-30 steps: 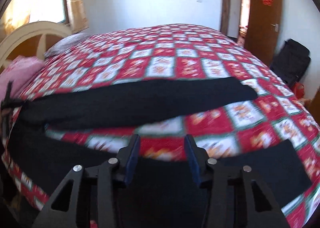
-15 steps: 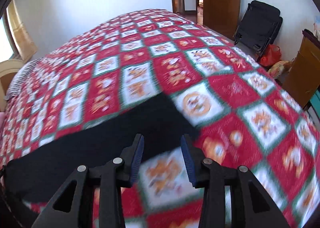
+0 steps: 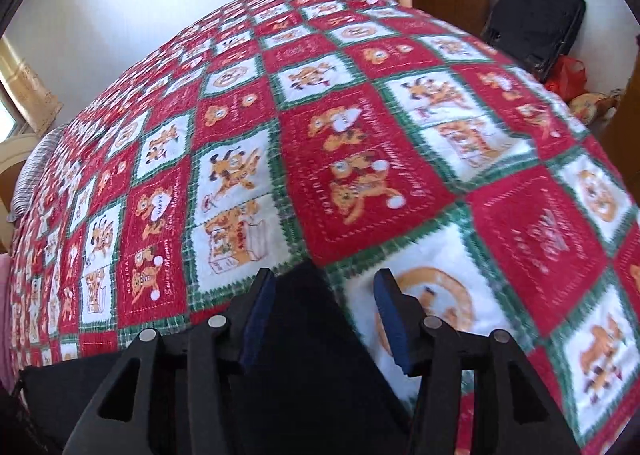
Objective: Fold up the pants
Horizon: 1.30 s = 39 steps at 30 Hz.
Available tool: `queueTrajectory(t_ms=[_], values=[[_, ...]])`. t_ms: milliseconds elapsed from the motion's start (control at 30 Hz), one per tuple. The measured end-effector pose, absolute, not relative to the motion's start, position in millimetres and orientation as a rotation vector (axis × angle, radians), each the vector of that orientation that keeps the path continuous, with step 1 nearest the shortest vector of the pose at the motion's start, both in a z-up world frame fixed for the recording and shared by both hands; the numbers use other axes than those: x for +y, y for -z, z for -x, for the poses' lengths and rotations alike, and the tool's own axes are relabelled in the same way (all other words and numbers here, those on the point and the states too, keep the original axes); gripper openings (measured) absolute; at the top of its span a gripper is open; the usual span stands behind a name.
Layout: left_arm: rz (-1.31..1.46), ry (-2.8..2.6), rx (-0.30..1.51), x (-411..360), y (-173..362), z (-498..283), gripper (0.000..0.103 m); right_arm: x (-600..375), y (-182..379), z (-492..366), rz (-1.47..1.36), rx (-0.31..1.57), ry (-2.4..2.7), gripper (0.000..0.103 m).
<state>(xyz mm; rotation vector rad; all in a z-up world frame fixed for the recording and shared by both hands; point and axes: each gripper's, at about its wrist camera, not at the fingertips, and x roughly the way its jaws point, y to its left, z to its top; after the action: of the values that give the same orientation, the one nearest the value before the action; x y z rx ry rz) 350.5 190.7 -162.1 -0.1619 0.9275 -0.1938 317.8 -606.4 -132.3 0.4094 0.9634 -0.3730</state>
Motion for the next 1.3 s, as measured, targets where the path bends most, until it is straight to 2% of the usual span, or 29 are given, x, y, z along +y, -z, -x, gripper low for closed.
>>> queueTrajectory(t_ms=[100,167,200,300,833,1300], values=[[0.127,0.202,0.930,188.6,159.7,-352.7,0.017,-599.1,135.1,-324.2,-0.397,0.973,0.316,0.053],[0.092,0.208,0.935,184.4,157.6,-353.6,0.013,-590.6,136.6,-327.4,-0.374,0.994,0.299,0.038],[0.078,0.206,0.937,181.8,156.4,-353.5,0.012,-585.9,136.3,-328.5,-0.335,1.007,0.310,0.021],[0.072,0.197,0.944,180.4,152.5,-355.6,0.011,-582.8,131.0,-325.6,-0.291,1.000,0.334,0.005],[0.190,0.249,0.827,192.9,126.2,-337.3,0.011,-554.4,53.5,-249.1,-0.166,0.795,0.322,0.005],[0.245,0.367,0.658,211.6,92.3,-272.2,0.011,-542.1,31.0,-126.5,-0.238,0.605,0.299,0.005]])
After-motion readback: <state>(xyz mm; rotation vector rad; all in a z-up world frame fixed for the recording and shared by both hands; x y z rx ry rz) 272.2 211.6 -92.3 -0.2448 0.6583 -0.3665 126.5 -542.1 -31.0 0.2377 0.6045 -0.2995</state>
